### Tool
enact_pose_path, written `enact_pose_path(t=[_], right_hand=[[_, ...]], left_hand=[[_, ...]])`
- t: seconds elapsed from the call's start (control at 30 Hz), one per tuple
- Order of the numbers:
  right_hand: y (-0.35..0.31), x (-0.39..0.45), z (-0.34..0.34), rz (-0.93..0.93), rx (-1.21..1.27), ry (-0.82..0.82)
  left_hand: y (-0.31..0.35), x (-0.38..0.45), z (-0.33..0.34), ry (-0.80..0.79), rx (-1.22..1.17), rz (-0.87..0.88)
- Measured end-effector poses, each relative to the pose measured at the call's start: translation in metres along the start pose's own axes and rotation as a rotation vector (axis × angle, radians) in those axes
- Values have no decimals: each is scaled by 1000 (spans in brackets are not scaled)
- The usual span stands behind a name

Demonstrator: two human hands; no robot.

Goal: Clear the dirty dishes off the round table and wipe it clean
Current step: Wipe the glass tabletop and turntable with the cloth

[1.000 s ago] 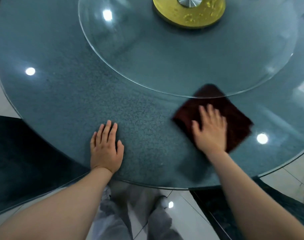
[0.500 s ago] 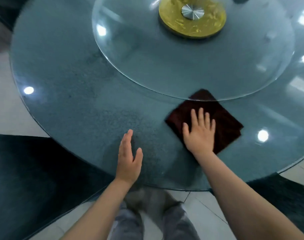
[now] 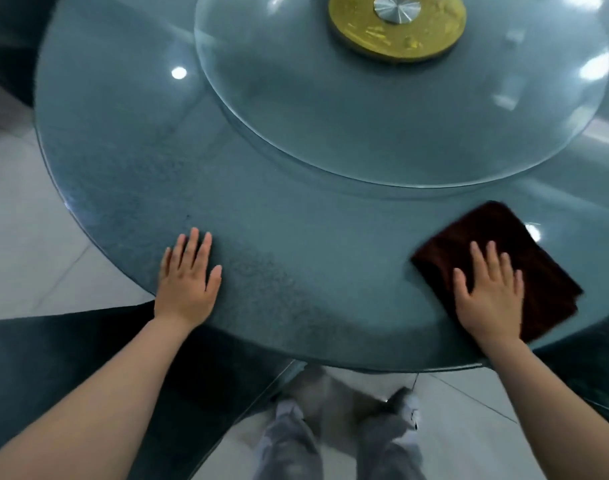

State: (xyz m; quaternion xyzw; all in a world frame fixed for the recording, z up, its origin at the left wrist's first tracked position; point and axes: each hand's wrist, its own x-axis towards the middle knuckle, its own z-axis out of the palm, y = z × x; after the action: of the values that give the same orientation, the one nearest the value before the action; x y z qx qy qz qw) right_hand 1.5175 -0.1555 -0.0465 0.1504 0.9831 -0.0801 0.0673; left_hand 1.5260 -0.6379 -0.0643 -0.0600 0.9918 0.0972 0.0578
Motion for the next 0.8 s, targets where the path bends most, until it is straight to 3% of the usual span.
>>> enact_pose_path(t=[0.1, 0.17, 0.37, 0.47, 0.6, 0.8], right_hand=[[0, 0, -5, 165, 6, 6], [-42, 6, 2, 154, 20, 11], [-270, 26, 41, -429, -6, -51], [-327, 14, 49, -699, -44, -152], [-261, 15, 41, -704, -30, -120], [-38, -17, 5, -354, -88, -86]], left_hand=[[5, -3, 0, 42, 5, -5], [1, -2, -1, 54, 5, 3], [-4, -2, 2, 71, -19, 23], [-3, -2, 0, 73, -32, 24], [-3, -4, -1, 68, -65, 15], [0, -5, -3, 72, -67, 14]])
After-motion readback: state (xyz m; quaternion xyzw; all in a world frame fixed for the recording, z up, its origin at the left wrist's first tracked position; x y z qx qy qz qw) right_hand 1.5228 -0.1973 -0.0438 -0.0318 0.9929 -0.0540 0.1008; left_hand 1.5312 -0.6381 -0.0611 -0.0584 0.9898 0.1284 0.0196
